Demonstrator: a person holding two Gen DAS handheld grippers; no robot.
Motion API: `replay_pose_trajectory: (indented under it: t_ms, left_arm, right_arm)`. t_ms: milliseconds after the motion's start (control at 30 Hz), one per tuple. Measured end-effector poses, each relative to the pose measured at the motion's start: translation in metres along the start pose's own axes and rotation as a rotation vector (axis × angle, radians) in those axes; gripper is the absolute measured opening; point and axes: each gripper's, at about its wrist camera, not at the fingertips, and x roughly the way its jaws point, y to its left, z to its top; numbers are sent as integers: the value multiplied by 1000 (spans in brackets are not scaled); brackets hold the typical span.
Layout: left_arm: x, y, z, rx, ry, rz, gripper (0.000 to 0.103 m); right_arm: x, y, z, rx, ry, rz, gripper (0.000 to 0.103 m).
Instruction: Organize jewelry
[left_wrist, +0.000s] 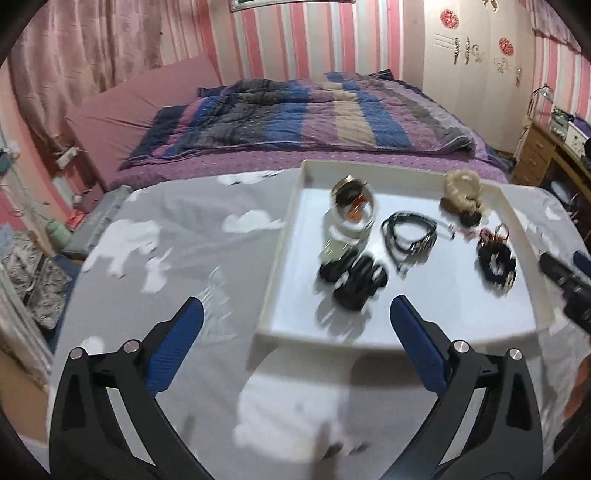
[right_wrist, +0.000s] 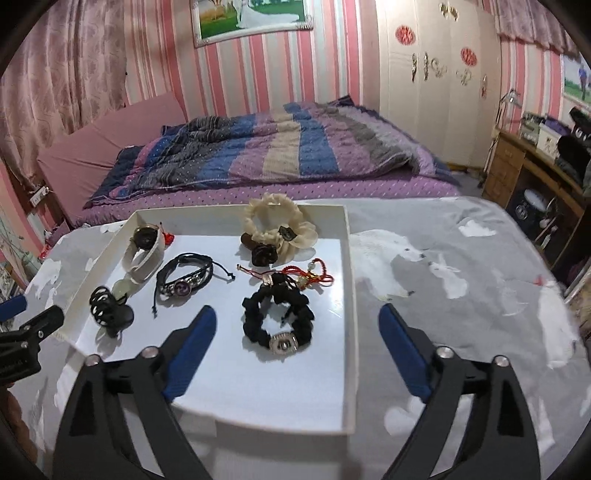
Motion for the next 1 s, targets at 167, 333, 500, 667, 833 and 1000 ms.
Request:
replay_pose_trajectory:
  t_ms: [167,333,500,667,833,1000]
  left_arm:
    - [-25,20,-25,-73,1,-8,100]
    - [-60,31,-55,-114,-51,-17,100]
    - [-85,32,-86,-122,-116,-10,100]
    - [-82,34,-114,-135,-118,0,100]
    - [-75,40,-118,-150,-72,-24,100]
    - [-80,40,-119,-151,-105,28,100]
  right_arm:
    - [-41,4,-14,-11,-38,-5,94]
    - [-82,10,-30,-38,-95,-34,100]
    - [-116,14,-56,-62,-142,-44,101]
    - [-121,18,-90,-93,-124,-25,101]
    - [-116,9,-106,-61,-118,-3,101]
    - [-121,-1,-106,-4,-129,20,101]
